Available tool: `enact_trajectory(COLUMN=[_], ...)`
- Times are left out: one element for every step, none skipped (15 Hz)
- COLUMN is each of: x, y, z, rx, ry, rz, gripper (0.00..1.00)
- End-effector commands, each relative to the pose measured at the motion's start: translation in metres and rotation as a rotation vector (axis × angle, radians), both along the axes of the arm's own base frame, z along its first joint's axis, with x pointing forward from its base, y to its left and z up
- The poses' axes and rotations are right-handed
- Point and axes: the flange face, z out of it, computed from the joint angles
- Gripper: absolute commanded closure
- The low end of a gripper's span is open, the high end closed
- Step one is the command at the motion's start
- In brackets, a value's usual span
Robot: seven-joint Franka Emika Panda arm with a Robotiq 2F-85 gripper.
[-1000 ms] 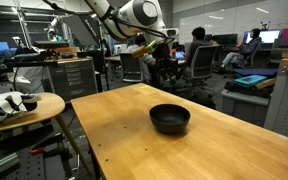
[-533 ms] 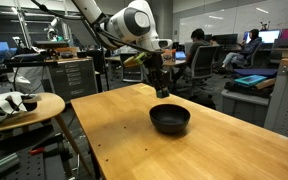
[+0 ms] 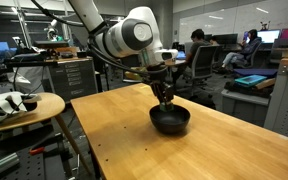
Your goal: Place the green block inside the black bowl
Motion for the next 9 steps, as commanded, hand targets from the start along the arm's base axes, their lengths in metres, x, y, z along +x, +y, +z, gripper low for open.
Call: enact_trajectory(x=[0.004,0.007,0.01,0.013,0.015,0.018,0.02,0.023,0.025], y=[-0.017,-0.019,-0.02,-0.021,-0.021,-0.02,-0.019,-0.018,-0.016], z=[-0.006,-0.008,-0.01,-0.012,-0.015,-0.017,-0.02,-0.023,-0.027], rx=[0.057,0.073,0.085,0.096,0.111,0.128,0.149,0.164,0.183], ry=[-0.04,-0.048,-0.055,-0.059,-0.062,-0.061,-0.058,-0.053,-0.048], rz=[-0.023,-0.027,-0.027,-0.025,-0.024,-0.022,-0.018,-0.016,-0.014], gripper=[0.79,0.79,0.79,0.79,0.79,0.79,0.79,0.79,0.79])
